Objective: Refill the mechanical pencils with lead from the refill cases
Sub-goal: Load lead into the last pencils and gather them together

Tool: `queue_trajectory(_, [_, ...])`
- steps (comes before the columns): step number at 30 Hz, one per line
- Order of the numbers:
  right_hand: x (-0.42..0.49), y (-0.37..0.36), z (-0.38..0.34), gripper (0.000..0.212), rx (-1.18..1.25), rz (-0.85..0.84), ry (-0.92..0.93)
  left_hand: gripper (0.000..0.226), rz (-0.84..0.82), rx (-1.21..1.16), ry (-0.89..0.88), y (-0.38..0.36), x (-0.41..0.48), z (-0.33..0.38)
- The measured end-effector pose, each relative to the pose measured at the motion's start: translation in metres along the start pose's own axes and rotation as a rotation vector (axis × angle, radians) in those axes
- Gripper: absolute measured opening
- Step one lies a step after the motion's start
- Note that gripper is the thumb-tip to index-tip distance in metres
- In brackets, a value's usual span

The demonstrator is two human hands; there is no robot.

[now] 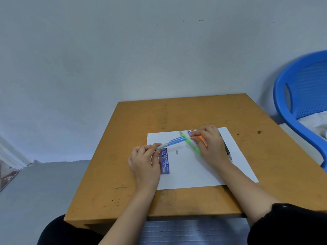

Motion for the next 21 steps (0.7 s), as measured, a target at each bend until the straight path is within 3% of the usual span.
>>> queue_trajectory(6, [-0.0011,-0.0039,-0.0056,0.023,0.043,-0.034,0.016,0.024,-0.024,-0.004,0.002,-0.0022,0.0006,-0.0001])
queue_trajectory(21, [-0.0005,0.001,-0.0075,0.007,0.009,0.016,0.055,0.024,-0.031,-0.012,0.024,-0.0013,-0.0002,-0.0005])
Point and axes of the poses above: each hand's wrist, its own x-axis towards the middle knuckle, its own y-axis out of the back of the hand, z = x × y, the point moved 10 cm from there along x, towards the middle knuckle, and after that the axes turned 13 degrees about -z, right-handed, at the moved point
